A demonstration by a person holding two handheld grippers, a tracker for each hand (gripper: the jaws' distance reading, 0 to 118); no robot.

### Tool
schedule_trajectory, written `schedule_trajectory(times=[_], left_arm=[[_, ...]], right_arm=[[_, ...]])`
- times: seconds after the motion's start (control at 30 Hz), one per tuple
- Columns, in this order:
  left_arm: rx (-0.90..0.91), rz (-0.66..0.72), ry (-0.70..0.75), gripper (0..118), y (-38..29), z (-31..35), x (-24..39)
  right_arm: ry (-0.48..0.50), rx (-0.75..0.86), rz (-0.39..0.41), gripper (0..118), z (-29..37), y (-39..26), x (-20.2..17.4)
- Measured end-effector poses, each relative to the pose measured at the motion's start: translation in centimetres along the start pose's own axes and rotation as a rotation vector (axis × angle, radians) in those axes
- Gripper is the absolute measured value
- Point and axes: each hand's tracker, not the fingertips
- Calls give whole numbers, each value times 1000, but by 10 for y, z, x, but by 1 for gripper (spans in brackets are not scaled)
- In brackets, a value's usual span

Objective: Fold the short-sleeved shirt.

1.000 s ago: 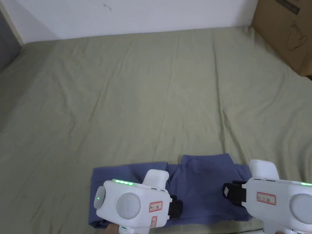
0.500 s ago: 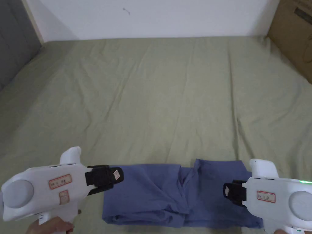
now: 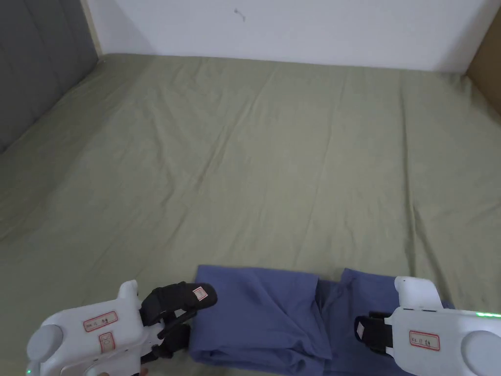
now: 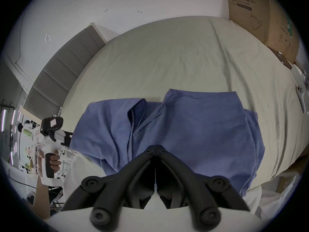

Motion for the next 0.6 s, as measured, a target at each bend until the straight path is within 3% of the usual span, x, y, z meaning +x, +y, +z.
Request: schedule_trajectory(times=[0.03,0.07,0.1,0.17,0.23,0.6], left_arm=[[-2,13,-19,90,3,-3,-1],[-7,8,0,58,6,-8,-3],[-17,-2,82,13,8,-14,-5],[-64,-56,169,13,9,-23,-6],[-53,-47,82,13,11,-15,-3],[75,-63,122,13,43,53,2]], right_arm=[[-4,-3,1,0,-1,0,0],[-6,-5,-1,0,-1,0,1],[-6,-7,-5,0,-2,1,1],[-9,-12,-11,0,-3,1,1],[-13,-10,-9,0,-2,1,1],[-7,0,-17,0,-2,7,0]])
